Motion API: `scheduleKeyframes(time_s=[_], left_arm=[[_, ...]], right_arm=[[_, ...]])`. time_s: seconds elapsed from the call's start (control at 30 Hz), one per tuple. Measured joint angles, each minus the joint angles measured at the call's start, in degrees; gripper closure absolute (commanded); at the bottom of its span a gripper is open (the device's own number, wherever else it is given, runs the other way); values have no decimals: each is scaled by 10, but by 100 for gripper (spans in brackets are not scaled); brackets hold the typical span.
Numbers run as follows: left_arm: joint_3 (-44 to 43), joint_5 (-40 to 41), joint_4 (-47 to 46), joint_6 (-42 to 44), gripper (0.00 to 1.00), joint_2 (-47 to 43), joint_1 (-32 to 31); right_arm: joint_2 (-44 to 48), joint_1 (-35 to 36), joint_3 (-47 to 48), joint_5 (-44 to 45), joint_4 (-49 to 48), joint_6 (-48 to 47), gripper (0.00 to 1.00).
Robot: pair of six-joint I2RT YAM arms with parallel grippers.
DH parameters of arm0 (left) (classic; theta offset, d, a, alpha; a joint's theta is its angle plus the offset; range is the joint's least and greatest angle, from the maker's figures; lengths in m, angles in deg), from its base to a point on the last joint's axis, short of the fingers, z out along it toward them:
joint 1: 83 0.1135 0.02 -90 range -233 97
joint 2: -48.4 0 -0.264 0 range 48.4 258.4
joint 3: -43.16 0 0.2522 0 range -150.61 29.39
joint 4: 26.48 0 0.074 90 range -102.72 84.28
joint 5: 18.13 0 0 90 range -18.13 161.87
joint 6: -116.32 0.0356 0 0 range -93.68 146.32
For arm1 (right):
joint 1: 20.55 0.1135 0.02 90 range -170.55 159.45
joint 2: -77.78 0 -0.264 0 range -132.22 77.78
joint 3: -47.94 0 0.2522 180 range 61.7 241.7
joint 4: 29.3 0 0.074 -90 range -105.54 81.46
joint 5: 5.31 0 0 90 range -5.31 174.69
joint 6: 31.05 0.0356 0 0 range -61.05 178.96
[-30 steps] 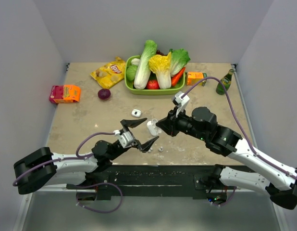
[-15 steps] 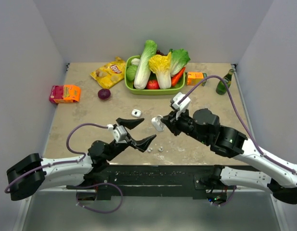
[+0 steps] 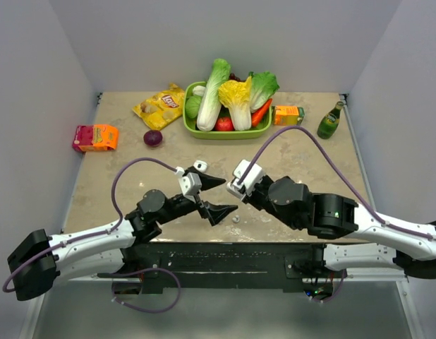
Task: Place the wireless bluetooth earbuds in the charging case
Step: Adjust the charging case.
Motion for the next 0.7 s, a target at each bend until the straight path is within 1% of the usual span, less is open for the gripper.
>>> scheduleKeyframes(time_s=[0.07, 0.13, 0.27, 0.4, 0.7], left_arm=[[0, -34, 4, -8, 1, 7, 13], [0, -61, 4, -12, 4, 19, 23], [0, -104, -1, -20, 9, 34, 37], [0, -133, -19, -19, 17, 35, 39], [0, -174, -80, -18, 20, 40, 40]], right_arm=[[-7, 18, 1, 18, 5, -11, 100], [-15, 29, 1, 26, 8, -18, 100], [-23, 37, 1, 27, 11, -27, 100], [-23, 39, 1, 22, 10, -29, 100], [-24, 39, 0, 3, 8, -26, 100]])
